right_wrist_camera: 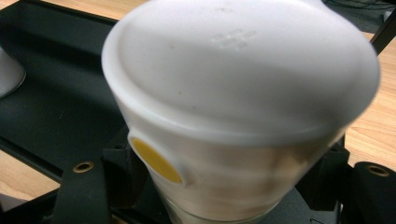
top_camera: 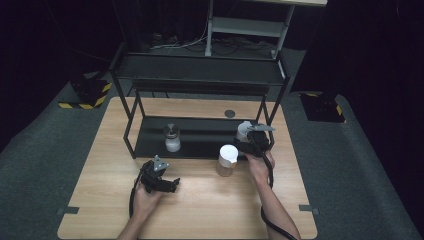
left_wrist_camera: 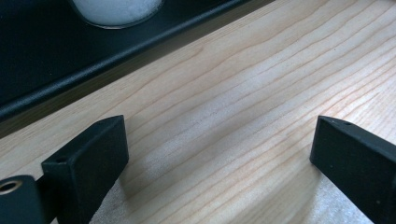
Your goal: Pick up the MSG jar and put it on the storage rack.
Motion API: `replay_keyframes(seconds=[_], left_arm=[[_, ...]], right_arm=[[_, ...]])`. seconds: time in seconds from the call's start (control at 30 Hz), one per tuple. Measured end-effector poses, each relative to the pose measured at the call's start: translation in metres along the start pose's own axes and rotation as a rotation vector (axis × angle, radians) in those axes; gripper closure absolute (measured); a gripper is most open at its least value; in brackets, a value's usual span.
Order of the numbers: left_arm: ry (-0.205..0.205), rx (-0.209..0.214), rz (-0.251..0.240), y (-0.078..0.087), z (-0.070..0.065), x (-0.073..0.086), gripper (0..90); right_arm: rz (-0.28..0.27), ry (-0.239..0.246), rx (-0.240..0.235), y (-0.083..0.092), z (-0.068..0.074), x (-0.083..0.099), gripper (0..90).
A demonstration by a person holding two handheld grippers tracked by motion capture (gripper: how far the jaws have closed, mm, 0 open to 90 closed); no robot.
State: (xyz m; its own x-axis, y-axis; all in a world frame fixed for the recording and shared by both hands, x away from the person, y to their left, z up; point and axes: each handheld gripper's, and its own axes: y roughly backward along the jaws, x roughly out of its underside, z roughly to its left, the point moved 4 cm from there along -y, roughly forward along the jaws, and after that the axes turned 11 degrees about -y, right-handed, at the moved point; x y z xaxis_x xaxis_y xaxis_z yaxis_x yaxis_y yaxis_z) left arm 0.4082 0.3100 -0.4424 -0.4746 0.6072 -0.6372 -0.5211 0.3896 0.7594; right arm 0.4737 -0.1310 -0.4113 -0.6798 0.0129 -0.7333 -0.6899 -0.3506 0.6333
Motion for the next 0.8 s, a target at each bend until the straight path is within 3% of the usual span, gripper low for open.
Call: replay_keyframes(seconds=[0.57, 0.8], left_arm=[[0.0, 0.0, 0.0, 0.0, 0.0, 0.0, 4.3], [0.0, 0.0, 0.0, 0.0, 0.0, 0.0, 4.3]], right_arm=[[0.004, -0.002, -0.006, 0.0003, -0.0024, 0.0001, 29.0], [0.005, 0.016, 0.02, -0.0021, 0.0027, 0.0012, 22.8]])
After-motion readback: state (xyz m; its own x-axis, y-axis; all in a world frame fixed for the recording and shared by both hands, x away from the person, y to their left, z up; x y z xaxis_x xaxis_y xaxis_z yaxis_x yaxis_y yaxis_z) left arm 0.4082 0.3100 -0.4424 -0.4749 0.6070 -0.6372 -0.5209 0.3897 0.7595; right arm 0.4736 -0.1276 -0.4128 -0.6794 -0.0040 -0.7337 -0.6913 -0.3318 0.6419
